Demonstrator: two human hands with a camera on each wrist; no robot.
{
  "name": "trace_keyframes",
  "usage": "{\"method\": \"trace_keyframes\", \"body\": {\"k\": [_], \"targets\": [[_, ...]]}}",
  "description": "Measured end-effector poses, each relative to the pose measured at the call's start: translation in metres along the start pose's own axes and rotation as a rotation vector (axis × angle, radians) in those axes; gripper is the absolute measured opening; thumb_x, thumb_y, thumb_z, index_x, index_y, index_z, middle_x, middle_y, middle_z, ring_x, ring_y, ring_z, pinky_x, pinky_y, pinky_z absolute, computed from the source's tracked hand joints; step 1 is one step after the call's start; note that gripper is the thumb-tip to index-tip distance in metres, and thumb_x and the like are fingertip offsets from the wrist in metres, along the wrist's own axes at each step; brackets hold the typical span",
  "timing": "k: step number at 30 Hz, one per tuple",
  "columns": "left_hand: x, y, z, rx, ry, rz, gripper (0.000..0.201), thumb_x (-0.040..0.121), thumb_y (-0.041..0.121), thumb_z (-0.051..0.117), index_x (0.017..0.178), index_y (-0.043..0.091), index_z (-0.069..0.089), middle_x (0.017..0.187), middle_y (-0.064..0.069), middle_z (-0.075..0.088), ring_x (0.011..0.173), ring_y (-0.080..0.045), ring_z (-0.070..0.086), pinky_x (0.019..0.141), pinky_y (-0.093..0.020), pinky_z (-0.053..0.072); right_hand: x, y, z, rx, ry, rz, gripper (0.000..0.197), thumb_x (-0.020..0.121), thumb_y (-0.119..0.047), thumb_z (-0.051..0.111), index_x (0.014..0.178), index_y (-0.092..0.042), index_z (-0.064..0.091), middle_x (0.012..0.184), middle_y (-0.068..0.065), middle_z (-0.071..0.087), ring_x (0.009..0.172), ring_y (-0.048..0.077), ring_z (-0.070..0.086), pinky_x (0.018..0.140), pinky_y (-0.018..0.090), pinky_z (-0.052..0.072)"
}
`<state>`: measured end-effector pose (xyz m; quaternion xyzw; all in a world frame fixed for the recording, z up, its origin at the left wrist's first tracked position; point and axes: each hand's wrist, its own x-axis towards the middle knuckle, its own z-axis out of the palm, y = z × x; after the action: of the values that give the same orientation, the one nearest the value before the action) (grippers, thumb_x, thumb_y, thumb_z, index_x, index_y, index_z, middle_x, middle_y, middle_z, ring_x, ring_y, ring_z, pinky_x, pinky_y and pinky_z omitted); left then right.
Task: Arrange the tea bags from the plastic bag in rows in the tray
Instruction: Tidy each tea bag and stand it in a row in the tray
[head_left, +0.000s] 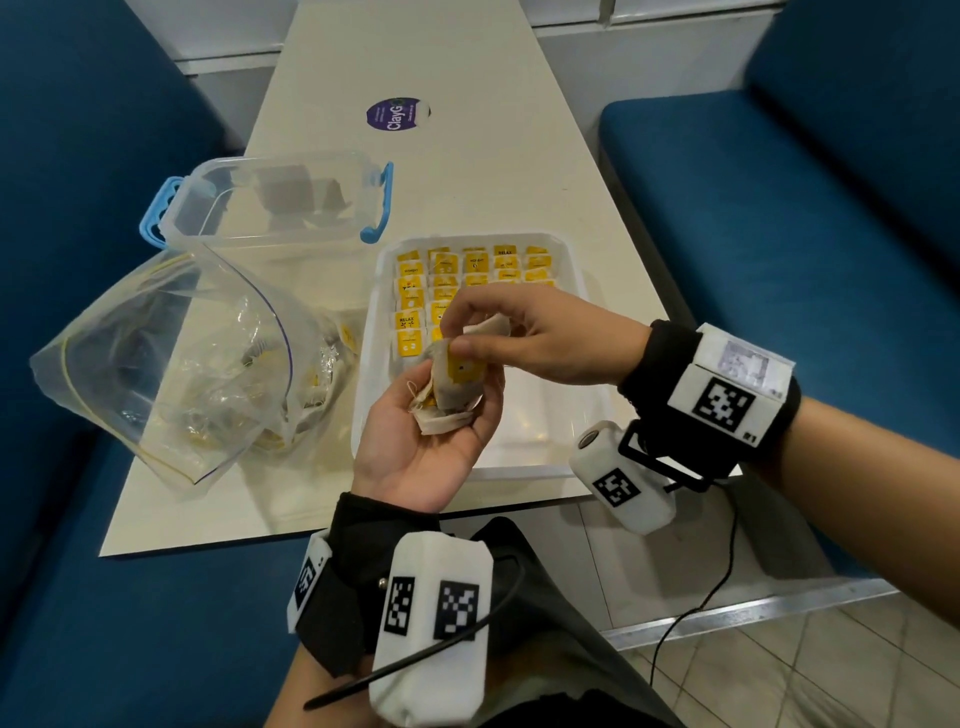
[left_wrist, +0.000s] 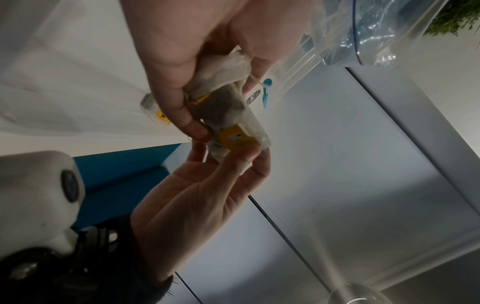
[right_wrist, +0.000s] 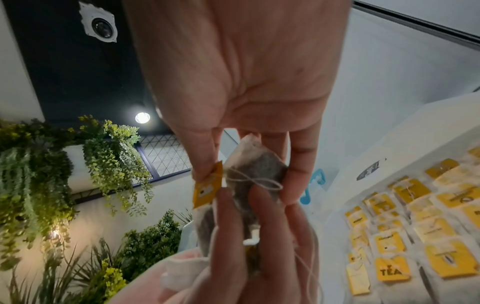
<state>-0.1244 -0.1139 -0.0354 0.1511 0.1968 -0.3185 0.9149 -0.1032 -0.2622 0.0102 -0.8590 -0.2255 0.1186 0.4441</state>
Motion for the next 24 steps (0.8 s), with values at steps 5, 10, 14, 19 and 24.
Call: {"method": "trace_keyframes", "body": {"k": [5,10,14,19,24], "targets": [[0.001,0.0,0.0,0.001,0.006,-0.015,0.039,0.093,0.02,0.042,0.125,0.0,0.051,0.103,-0.02,0.061,0.085,-0.029,0.064,0.066,-0.031,0.058,-0.001,-0.008,0.004,0.118,0.008,0.005,0.007,0.095,-0.014,0.048,0.092,-0.02,0.049,0.079,-0.008,0.05,0.066,0.001,0.05,0.064,0.012,0.045],[0.001,0.001,-0.001,-0.006,0.001,0.021,0.04,0.095,0.022,0.043,0.13,0.004,0.052,0.108,-0.019,0.063,0.079,-0.03,0.07,0.066,-0.035,0.059,0.0,-0.015,0.008,0.13,-0.038,-0.012,0.004,0.096,-0.014,0.045,0.095,-0.016,0.048,0.083,-0.002,0.05,0.075,0.012,0.05,0.069,0.019,0.045],[0.0,-0.004,0.002,0.084,0.014,0.13,0.038,0.074,0.016,0.051,0.109,0.002,0.058,0.089,-0.018,0.069,0.069,-0.026,0.07,0.063,-0.035,0.058,0.003,-0.013,0.015,0.064,-0.075,-0.065,0.006,0.093,-0.014,0.053,0.094,-0.01,0.058,0.097,0.004,0.051,0.089,0.008,0.047,0.08,0.009,0.036],[0.0,-0.003,0.003,0.054,0.019,0.172,0.032,0.067,0.017,0.057,0.096,0.002,0.059,0.078,-0.017,0.069,0.068,-0.024,0.069,0.064,-0.03,0.057,0.003,-0.015,0.02,0.188,0.027,-0.133,0.013,0.087,-0.012,0.059,0.081,-0.023,0.055,0.105,0.014,0.062,0.096,0.01,0.054,0.083,0.004,0.036],[0.0,0.0,0.004,0.121,0.029,0.191,0.039,0.058,0.018,0.063,0.092,0.0,0.06,0.08,-0.014,0.066,0.076,-0.021,0.06,0.063,-0.026,0.056,0.003,-0.015,0.018,0.242,0.043,-0.082,0.009,0.089,-0.006,0.057,0.094,0.0,0.062,0.092,0.012,0.062,0.086,0.01,0.055,0.082,0.021,0.047]]}}
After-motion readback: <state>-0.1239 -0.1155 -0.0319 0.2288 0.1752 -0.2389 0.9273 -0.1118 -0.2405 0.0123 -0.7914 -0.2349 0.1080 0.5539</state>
